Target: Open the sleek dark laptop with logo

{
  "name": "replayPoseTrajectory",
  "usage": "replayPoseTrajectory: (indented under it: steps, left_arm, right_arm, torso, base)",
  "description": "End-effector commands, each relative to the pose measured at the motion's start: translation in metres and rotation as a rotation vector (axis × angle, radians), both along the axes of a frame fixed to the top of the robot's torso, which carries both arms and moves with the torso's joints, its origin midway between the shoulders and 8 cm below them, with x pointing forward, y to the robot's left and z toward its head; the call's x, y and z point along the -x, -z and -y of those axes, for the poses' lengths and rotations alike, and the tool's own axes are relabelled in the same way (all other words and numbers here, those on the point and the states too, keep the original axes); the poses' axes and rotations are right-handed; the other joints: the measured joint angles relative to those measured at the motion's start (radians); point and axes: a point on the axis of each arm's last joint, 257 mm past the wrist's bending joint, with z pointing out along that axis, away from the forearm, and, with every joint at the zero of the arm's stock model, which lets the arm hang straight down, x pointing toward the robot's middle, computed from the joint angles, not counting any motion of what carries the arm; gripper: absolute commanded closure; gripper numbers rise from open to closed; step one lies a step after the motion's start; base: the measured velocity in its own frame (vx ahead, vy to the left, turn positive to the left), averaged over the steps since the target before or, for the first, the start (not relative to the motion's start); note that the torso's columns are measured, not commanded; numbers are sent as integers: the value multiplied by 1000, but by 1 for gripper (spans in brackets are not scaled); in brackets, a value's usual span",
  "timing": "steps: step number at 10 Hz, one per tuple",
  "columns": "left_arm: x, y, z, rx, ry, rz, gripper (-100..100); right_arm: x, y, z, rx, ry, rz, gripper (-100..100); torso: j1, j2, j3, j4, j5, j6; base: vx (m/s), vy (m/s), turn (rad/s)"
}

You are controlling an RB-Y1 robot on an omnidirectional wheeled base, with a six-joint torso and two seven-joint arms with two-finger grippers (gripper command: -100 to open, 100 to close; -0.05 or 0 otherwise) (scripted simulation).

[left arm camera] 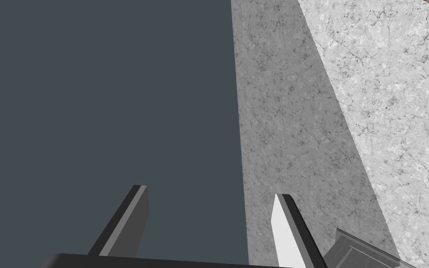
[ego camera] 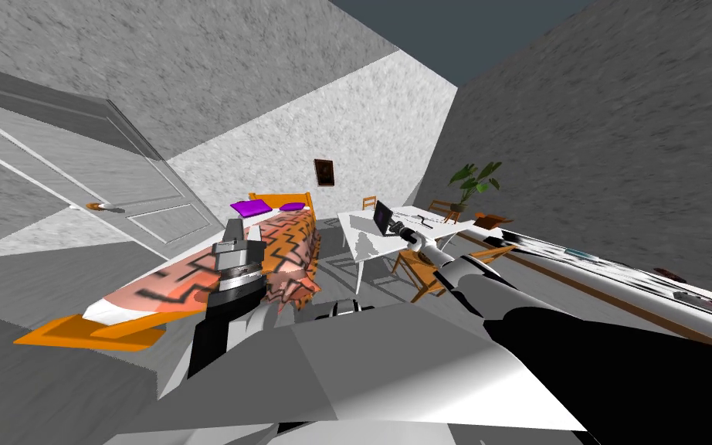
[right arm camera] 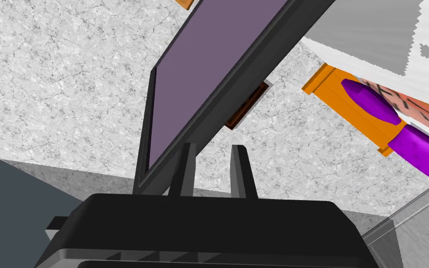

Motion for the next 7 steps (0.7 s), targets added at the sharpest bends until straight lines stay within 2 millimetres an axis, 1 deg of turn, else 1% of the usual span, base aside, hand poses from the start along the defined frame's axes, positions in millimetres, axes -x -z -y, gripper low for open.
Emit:
replayPoseTrajectory:
  steps: [1, 3, 4, 5, 7]
  left_arm:
    - [0, 0, 0, 0, 0, 0, 0]
    - [0, 0, 0, 0, 0, 0, 0]
    - [0, 0, 0, 0, 0, 0, 0]
    - [0, 0, 0, 0, 0, 0, 0]
    - [0, 0, 0, 0, 0, 0, 0]
  right_arm:
    - [-3, -19, 30, 53, 65, 17, -100]
    - [-3, -37, 58, 96, 126, 32, -100]
    - [-3, -37, 58, 96, 126, 32, -100]
    - [-2, -42, 66, 108, 144, 35, -100]
    - [0, -63, 96, 153, 211, 50, -100]
  torso:
    - [-1, -1, -1, 0, 0, -1]
    - [-9, 4, 2, 1, -2, 0]
    - [-11, 5, 3, 1, -3, 0]
    - [-14, 6, 4, 1, -4, 0]
    - [-11, 5, 3, 1, -3, 0]
  base:
    - [84, 187, -39]
    - [72, 181, -67]
    - [57, 130, -29]
    - [35, 84, -22]
    - [35, 133, -81]
